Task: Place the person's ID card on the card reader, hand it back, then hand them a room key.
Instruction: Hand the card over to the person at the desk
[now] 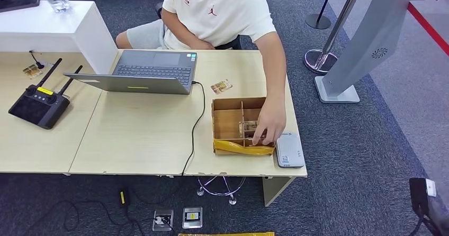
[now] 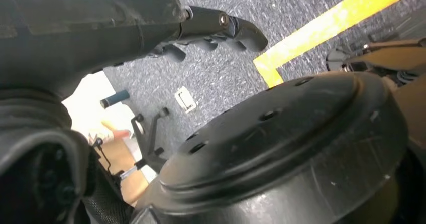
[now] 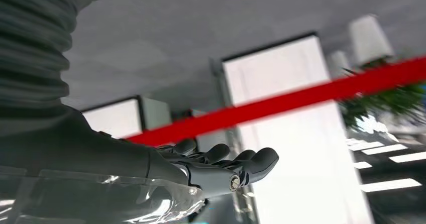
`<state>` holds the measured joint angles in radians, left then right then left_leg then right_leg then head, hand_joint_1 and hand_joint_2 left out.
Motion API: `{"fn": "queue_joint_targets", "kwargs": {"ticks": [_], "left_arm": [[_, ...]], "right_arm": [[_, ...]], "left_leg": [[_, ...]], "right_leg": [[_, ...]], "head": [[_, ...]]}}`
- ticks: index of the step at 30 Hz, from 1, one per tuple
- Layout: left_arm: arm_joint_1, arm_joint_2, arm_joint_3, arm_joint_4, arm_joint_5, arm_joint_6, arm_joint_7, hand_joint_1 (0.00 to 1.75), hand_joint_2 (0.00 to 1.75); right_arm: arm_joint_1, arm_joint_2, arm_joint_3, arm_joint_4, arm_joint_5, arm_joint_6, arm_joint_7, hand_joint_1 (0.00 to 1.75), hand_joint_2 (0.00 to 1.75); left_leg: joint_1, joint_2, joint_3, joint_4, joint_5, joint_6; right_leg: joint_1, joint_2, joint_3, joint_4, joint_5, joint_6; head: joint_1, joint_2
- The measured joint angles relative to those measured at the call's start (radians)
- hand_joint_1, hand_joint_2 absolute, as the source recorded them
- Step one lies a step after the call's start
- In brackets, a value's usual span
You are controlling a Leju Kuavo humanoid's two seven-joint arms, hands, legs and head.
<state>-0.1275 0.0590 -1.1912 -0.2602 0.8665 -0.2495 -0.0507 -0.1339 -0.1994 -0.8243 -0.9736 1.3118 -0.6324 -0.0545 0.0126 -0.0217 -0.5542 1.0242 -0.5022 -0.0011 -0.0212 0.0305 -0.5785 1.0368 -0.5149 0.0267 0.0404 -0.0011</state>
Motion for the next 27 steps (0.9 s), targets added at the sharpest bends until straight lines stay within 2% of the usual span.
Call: {"fn": "queue_joint_targets", "kwargs": {"ticks": [6, 11, 15, 16, 22, 27], "left_arm": [[-0.002, -0.002, 0.000, 0.000, 0.001, 0.000, 0.000, 0.00, 0.00], [-0.002, -0.002, 0.000, 0.000, 0.000, 0.000, 0.000, 0.00, 0.00], [-0.004, -0.002, -0.001, 0.000, -0.007, 0.000, 0.000, 0.00, 0.00], [-0.004, -0.002, -0.001, 0.000, -0.010, 0.000, 0.001, 0.00, 0.00], [-0.005, -0.002, -0.002, 0.000, -0.027, 0.000, 0.016, 0.00, 0.00], [-0.006, 0.000, -0.004, 0.000, -0.034, 0.000, 0.033, 0.00, 0.00]], "right_arm": [[-0.002, 0.069, -0.199, 0.161, 0.113, 0.000, -0.028, 0.00, 1.75], [-0.003, 0.080, -0.244, 0.206, 0.123, 0.000, -0.014, 0.00, 1.75], [-0.012, 0.101, -0.329, 0.477, 0.239, 0.021, 0.119, 0.00, 1.75], [-0.012, 0.104, -0.334, 0.512, 0.246, 0.029, 0.130, 0.00, 1.75], [-0.008, 0.125, -0.364, 0.670, 0.255, 0.112, 0.189, 0.00, 1.75], [-0.006, 0.136, -0.389, 0.754, 0.245, 0.218, 0.228, 0.00, 1.75]], "left_leg": [[0.001, 0.003, 0.001, 0.000, -0.001, -0.001], [0.001, 0.003, 0.001, 0.000, -0.001, -0.001], [0.002, 0.004, 0.001, 0.000, -0.001, -0.001], [0.002, 0.004, 0.001, 0.000, -0.001, -0.001], [0.003, 0.004, 0.001, 0.000, -0.001, -0.002], [0.002, 0.004, 0.001, 0.000, -0.001, -0.002]], "right_leg": [[0.001, 0.004, 0.000, 0.000, 0.000, -0.001], [0.002, 0.004, 0.000, 0.000, -0.001, -0.001], [0.002, 0.004, 0.001, 0.001, -0.001, -0.001], [0.002, 0.004, 0.001, 0.001, -0.001, -0.001], [0.003, 0.004, 0.001, 0.001, -0.001, -0.002], [0.003, 0.004, 0.001, 0.001, -0.001, -0.002]], "head": [[0.000, 0.000], [0.001, 0.000], [0.000, 0.000], [0.000, 0.000], [0.000, 0.000], [0.000, 0.000]]}}
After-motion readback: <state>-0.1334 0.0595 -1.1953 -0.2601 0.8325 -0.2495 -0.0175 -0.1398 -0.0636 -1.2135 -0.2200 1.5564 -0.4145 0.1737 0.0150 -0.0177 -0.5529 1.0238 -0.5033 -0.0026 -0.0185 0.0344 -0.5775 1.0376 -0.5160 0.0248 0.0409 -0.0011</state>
